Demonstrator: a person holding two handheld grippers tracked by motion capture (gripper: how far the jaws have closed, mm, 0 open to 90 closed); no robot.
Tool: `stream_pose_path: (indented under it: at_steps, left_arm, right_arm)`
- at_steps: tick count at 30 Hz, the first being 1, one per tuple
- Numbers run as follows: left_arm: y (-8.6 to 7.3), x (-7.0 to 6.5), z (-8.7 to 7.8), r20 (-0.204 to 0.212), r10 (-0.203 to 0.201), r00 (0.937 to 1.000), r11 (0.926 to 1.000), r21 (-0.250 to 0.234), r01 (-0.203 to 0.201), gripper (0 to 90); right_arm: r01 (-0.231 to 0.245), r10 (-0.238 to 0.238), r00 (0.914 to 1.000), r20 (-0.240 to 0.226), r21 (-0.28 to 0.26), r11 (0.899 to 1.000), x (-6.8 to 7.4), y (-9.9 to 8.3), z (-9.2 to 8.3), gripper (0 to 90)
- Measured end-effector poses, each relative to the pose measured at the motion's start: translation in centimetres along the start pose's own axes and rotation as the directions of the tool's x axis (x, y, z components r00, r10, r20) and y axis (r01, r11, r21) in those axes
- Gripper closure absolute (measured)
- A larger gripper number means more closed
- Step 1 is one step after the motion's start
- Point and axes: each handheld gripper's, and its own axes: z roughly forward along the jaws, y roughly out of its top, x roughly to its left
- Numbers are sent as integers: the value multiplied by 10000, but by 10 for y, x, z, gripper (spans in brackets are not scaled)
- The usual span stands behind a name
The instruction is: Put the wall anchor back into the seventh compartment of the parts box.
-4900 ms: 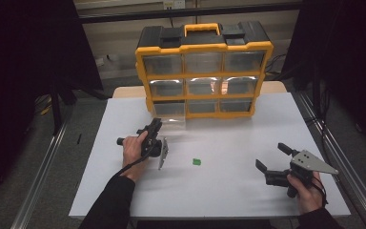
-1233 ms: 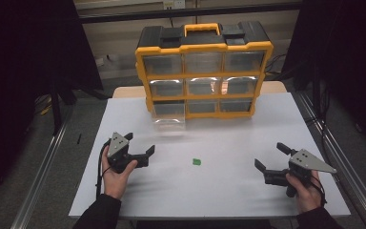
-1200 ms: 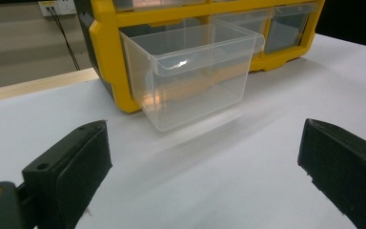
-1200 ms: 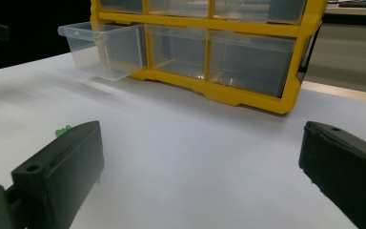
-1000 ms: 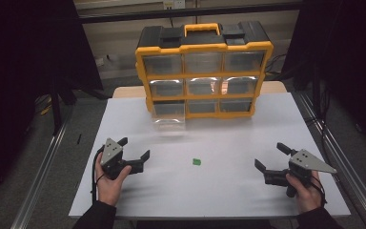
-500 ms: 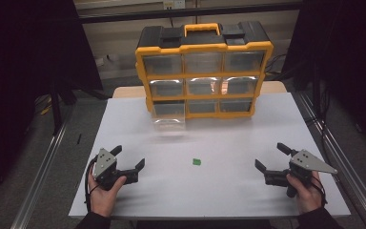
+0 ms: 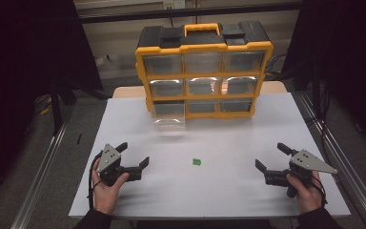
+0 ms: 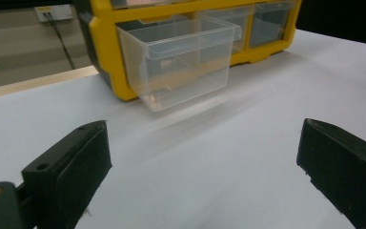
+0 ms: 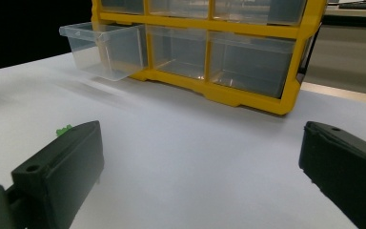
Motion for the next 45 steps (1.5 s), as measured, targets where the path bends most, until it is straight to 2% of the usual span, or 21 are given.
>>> stream_pose_path:
  at_steps: [8, 12, 14, 16, 17, 18, 20, 23, 24, 26, 27, 28, 30, 31, 33, 34, 35, 36, 37, 42, 45]
  left_arm:
    - [6, -10, 13, 986, 199, 9949, 9984, 498, -249, 61]
    - [10, -14, 21, 1774, 159, 9840, 9975, 647, -277, 70]
    - [12, -17, 24, 1806, 403, 9827, 9959, 731, -543, 64]
    - [13, -18, 28, 2120, 383, 9765, 9955, 771, -558, 63]
    - [14, -20, 29, 1965, 331, 9799, 9951, 851, -507, 63]
    - [15, -20, 31, 2203, 351, 9748, 9953, 802, -540, 62]
    - [18, -21, 33, 2304, 496, 9718, 9935, 883, -716, 59]
    - [22, -23, 36, 2394, 436, 9700, 9924, 1013, -696, 60]
    - [22, -23, 37, 2478, 533, 9674, 9913, 1038, -812, 59]
    - [25, -24, 40, 2336, 815, 9689, 9868, 1173, -1113, 60]
    - [25, -24, 42, 2495, 732, 9656, 9870, 1207, -1060, 55]
    - [26, -23, 45, 2938, 441, 9549, 9885, 1253, -842, 62]
    - [27, -24, 48, 2944, 660, 9534, 9849, 1340, -1096, 66]
    - [29, -25, 49, 2867, 888, 9539, 9786, 1534, -1372, 67]
    - [31, -26, 52, 3037, 896, 9485, 9791, 1478, -1398, 66]
    - [32, -25, 52, 2995, 1034, 9485, 9751, 1577, -1561, 66]
    - [33, -26, 54, 3223, 971, 9417, 9768, 1505, -1522, 66]
    - [34, -27, 56, 3249, 955, 9409, 9773, 1487, -1505, 59]
    - [36, -26, 57, 3359, 1061, 9359, 9741, 1541, -1658, 59]
    - [41, -31, 67, 3280, 1337, 9352, 9676, 1608, -1947, 71]
    - [44, -34, 71, 3445, 1481, 9270, 9609, 1715, -2172, 81]
  right_arm:
    - [18, -18, 10000, -11, -5, 10000, 0, 0, 0, 10]
    - [-28, 28, 10000, -67, -21, 10000, -1, 0, -1, 10]
    - [-39, 39, 10000, -43, -14, 10000, 0, -1, 0, 10]
    - [18, -18, 10000, -28, -3, 10000, 0, 0, 0, 10]
    - [25, -25, 10000, -18, -11, 10000, 0, -1, 0, 10]
    - [10, -10, 10000, -11, -9, 10000, 0, 0, 0, 10]
    - [-49, 49, 10000, -28, 16, 10000, 0, 0, 0, 10]
    - [-14, 14, 10000, -64, 19, 10000, -1, 0, 0, 10]
    - [-3, 3, 10000, -79, 29, 10000, -1, -1, 0, 10]
    - [-6, 6, 10000, -40, -18, 10000, -1, -1, 1, 10]
    - [-35, 35, 10000, -21, -22, 10000, -1, -1, 1, 10]
    - [-33, 33, 10000, -25, -20, 10000, 0, -1, 1, 10]
    - [-39, 39, 10000, -55, 16, 10000, 0, 0, 0, 10]
    - [-38, 38, 10000, -55, 13, 10000, 0, 0, 0, 10]
    - [-60, 61, 10000, -60, 25, 10000, 0, 0, 0, 10]
    - [-15, 15, 10000, -71, 20, 10000, -1, -1, 0, 10]
    - [-9, 10, 10000, -79, 24, 10000, -1, -1, 0, 10]
    - [-12, 13, 10000, -78, 25, 10000, -1, -1, 0, 10]
    - [-21, 22, 10000, -88, 39, 10000, 0, -1, 0, 10]
    - [7, -6, 10000, -79, 21, 10000, -1, -1, 1, 10]
    - [5, -4, 10000, -95, 33, 10000, -1, -1, 0, 10]
